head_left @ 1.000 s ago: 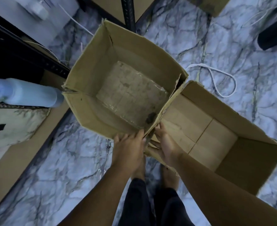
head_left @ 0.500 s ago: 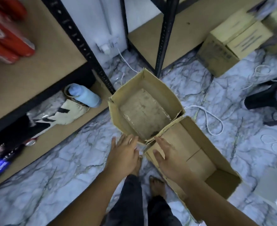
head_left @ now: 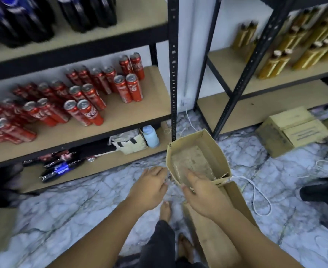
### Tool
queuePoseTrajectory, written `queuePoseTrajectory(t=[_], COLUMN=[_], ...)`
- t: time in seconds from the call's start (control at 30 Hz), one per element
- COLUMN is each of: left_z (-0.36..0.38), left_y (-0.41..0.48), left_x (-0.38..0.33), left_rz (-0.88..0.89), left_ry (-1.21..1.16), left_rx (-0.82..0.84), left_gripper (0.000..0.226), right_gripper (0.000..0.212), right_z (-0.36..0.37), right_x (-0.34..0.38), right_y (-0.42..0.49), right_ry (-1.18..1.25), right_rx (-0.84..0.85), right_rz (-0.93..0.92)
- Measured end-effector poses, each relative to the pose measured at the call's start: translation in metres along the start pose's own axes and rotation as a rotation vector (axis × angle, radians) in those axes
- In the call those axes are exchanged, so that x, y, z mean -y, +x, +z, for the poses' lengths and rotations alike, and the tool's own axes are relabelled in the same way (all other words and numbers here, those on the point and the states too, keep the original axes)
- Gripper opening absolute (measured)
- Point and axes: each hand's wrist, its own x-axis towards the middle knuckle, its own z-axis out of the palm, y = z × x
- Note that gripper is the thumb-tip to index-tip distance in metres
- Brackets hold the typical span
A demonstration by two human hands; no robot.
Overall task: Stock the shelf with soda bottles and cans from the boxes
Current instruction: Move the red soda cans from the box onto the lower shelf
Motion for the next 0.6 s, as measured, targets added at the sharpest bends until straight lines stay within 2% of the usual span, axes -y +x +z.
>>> queuePoseTrajectory(t=[0.17, 0.4, 0.6], left_z=[-0.054, -0.114, -0.157], left_y=[-0.030, -0.044, -0.026], left_x=[0.002, 0.015, 0.052], left_rz=[-0.088, -0.101, -0.126], left_ry=[-0.025, -0.017, -0.001], left_rx=[-0.059, -0.201, -0.267], left_gripper=[0.051, 0.042, 0.052], right_gripper=[0.055, 0.059, 0.059], right_z=[-0.022, -0.047, -0.067], right_x=[0.043, 0.105, 0.145], right_y=[0.003, 0.032, 0.083], right_ry=[-0.087, -0.140, -0.112], right_rx=[-0.008, -0.027, -0.063], right_rz=[-0.057, -0.154, -0.214])
